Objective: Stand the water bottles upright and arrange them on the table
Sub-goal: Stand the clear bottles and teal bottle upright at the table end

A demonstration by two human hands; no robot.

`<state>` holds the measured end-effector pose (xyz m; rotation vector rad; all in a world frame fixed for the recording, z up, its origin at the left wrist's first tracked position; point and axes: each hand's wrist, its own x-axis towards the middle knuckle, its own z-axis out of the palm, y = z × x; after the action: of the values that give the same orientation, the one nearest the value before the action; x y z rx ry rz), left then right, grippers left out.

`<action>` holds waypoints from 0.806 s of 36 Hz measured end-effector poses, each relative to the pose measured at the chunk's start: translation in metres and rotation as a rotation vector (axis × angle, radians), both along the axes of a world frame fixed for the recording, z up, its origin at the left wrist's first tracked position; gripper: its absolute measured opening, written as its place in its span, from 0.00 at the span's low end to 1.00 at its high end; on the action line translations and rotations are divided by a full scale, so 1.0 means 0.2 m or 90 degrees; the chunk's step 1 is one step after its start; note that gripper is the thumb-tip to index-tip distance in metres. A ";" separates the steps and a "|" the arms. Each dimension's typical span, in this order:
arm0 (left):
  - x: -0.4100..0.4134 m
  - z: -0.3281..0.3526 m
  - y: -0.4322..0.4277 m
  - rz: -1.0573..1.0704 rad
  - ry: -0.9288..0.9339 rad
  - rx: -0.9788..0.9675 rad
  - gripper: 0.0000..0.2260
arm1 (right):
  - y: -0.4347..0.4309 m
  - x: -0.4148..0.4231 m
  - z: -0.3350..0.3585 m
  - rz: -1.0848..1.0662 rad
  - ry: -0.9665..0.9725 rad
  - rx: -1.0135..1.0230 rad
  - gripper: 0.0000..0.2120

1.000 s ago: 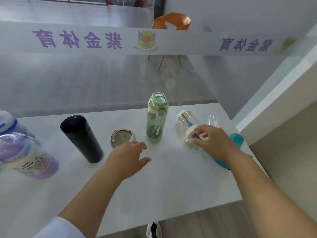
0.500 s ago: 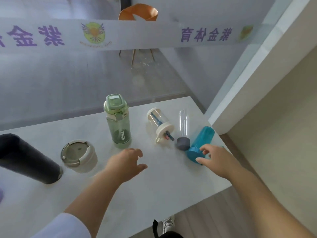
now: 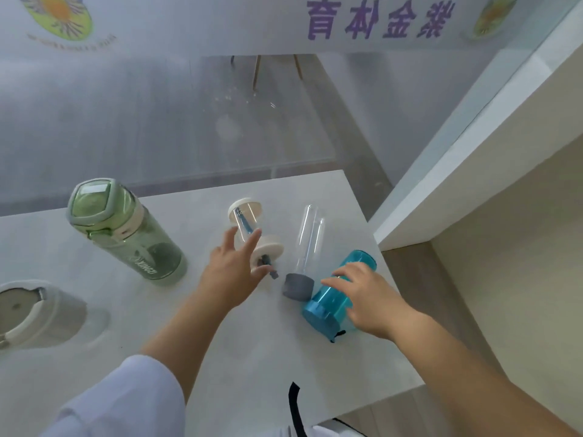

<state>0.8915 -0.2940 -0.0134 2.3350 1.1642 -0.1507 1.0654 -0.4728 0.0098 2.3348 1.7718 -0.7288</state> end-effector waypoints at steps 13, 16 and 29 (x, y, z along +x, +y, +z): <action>0.19 -0.12 0.01 0.093 -0.017 -0.055 0.27 | 0.07 0.03 -0.13 0.168 -0.127 -0.036 0.33; 0.21 -0.12 0.02 0.124 -0.036 -0.042 0.23 | 0.08 0.03 -0.15 0.166 -0.137 -0.017 0.31; 0.17 -0.15 0.03 0.114 -0.052 0.032 0.24 | 0.02 0.17 -0.14 0.040 -0.105 0.138 0.35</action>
<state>0.9254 -0.2880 -0.0424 2.2437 1.3429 0.0378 1.0993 -0.4693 -0.0183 2.3762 1.9242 -0.3387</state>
